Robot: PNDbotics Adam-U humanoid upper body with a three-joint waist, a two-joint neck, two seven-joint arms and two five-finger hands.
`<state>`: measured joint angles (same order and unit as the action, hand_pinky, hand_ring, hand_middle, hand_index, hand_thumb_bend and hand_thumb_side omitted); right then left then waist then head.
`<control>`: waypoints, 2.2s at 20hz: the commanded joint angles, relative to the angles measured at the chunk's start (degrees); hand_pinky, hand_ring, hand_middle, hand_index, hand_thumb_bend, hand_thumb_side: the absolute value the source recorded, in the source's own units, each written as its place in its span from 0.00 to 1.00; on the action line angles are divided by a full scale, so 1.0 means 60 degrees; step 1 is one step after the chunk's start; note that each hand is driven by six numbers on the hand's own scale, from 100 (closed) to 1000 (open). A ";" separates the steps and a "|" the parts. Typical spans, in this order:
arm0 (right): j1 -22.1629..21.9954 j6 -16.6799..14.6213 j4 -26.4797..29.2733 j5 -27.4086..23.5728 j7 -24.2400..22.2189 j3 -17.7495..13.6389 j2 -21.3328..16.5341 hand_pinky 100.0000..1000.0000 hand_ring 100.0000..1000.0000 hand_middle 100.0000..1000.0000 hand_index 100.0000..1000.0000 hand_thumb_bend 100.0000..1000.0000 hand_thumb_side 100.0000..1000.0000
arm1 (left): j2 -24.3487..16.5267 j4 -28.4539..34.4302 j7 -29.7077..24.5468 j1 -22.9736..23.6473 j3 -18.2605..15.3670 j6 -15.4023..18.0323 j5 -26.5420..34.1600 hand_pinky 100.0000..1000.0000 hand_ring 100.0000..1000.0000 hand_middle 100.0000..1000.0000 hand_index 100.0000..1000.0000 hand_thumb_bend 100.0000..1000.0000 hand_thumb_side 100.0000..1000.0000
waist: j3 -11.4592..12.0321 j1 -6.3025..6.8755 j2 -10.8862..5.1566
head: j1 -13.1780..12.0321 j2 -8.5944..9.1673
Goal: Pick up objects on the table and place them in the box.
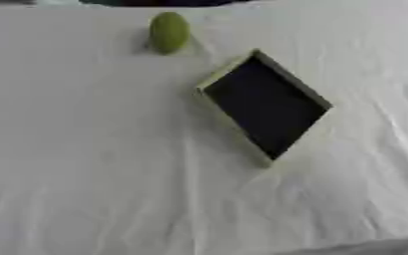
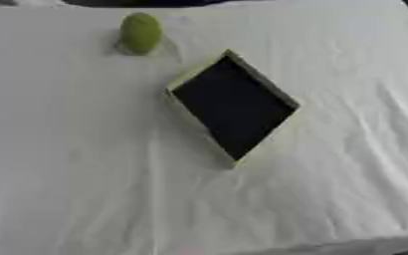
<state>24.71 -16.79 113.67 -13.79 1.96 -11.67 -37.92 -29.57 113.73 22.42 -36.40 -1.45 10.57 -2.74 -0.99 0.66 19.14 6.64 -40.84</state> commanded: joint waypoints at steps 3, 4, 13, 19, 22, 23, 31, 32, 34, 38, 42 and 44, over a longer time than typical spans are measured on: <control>0.0185 -0.0005 0.0154 -0.0112 -0.0079 -0.0073 -0.0346 0.79 0.66 0.68 0.80 0.00 0.08 | -0.0963 0.0144 -0.0052 -0.0292 0.0074 -0.0468 -0.0147 0.73 0.78 0.61 0.71 0.14 0.32 | -0.0096 0.0137 -0.0283 | 0.0103 -0.0096; 0.0203 -0.0008 0.0154 -0.0124 -0.0095 -0.0068 -0.0352 0.79 0.66 0.68 0.80 0.00 0.08 | -0.1050 0.0144 -0.0055 -0.0326 0.0103 -0.0527 -0.0148 0.73 0.79 0.62 0.71 0.14 0.32 | -0.0121 0.0166 -0.0293 | 0.0083 -0.0101; 0.0271 -0.0042 0.0154 -0.0173 -0.0201 -0.0052 -0.0376 0.79 0.66 0.68 0.80 0.00 0.08 | -0.1225 0.0144 -0.0024 -0.0663 0.0209 -0.1057 -0.0147 0.73 0.80 0.62 0.71 0.14 0.32 | -0.0247 0.0277 -0.0332 | -0.0072 -0.0092; 0.0274 -0.0036 0.0154 -0.0182 -0.0211 -0.0054 -0.0362 0.79 0.66 0.68 0.80 0.00 0.08 | -0.1203 0.0144 -0.0201 -0.0875 0.0268 -0.1119 -0.0155 0.73 0.79 0.62 0.71 0.15 0.31 | -0.0251 0.0275 -0.0354 | -0.0065 -0.0097; 0.0280 -0.0034 0.0154 -0.0191 -0.0217 -0.0044 -0.0354 0.79 0.66 0.68 0.80 0.00 0.08 | -0.1269 0.0144 -0.0439 -0.1120 0.0330 -0.1352 -0.0311 0.72 0.76 0.61 0.71 0.15 0.31 | -0.0258 0.0281 -0.0382 | -0.0085 -0.0139; 0.0279 -0.0032 0.0154 -0.0193 -0.0221 -0.0041 -0.0353 0.79 0.66 0.68 0.80 0.00 0.08 | -0.1301 0.0144 -0.0531 -0.1183 0.0347 -0.1457 -0.0395 0.72 0.76 0.61 0.71 0.15 0.31 | -0.0263 0.0285 -0.0388 | -0.0103 -0.0149; 0.0334 0.0006 0.0154 -0.0223 -0.0295 0.0011 -0.0370 0.79 0.65 0.68 0.80 0.00 0.08 | -0.1645 -0.0359 -0.1718 -0.1850 0.0719 -0.2548 -0.1812 0.74 0.77 0.62 0.72 0.13 0.31 | -0.0336 0.0412 -0.0385 | -0.1231 -0.0018; 0.0336 0.0014 0.0154 -0.0225 -0.0303 0.0014 -0.0373 0.79 0.65 0.68 0.80 0.00 0.08 | -0.1663 -0.0489 -0.1837 -0.1929 0.0760 -0.2630 -0.2017 0.75 0.77 0.63 0.72 0.13 0.31 | -0.0342 0.0424 -0.0381 | -0.1345 -0.0001; 0.0325 0.0027 0.0154 -0.0225 -0.0314 0.0016 -0.0383 0.79 0.65 0.68 0.80 0.00 0.08 | -0.1687 -0.0783 -0.2124 -0.2113 0.0858 -0.2797 -0.2467 0.75 0.77 0.63 0.73 0.13 0.31 | -0.0344 0.0441 -0.0380 | -0.1486 0.0003; 0.0316 0.0042 0.0154 -0.0226 -0.0334 0.0033 -0.0397 0.79 0.65 0.68 0.80 0.00 0.08 | -0.1678 -0.1462 -0.2788 -0.2567 0.1121 -0.3002 -0.3382 0.76 0.79 0.64 0.76 0.14 0.33 | -0.0327 0.0452 -0.0398 | -0.1524 -0.0022; 0.0334 0.0053 0.0154 -0.0239 -0.0358 0.0057 -0.0392 0.79 0.65 0.68 0.80 0.00 0.09 | -0.1581 -0.2143 -0.3346 -0.2947 0.1382 -0.3070 -0.3754 0.76 0.79 0.64 0.76 0.12 0.36 | -0.0310 0.0456 -0.0418 | -0.1422 -0.0076; 0.0339 0.0049 0.0154 -0.0242 -0.0358 0.0054 -0.0398 0.79 0.65 0.68 0.80 0.00 0.08 | -0.1546 -0.2291 -0.3382 -0.2983 0.1420 -0.3022 -0.3801 0.76 0.79 0.64 0.76 0.11 0.36 | -0.0321 0.0445 -0.0415 | -0.1388 -0.0065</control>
<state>26.02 -16.47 113.67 -14.81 -0.09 -10.95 -38.39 -37.75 100.31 2.66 -53.12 7.24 -7.65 -24.92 -2.86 3.53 17.98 -1.88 -41.46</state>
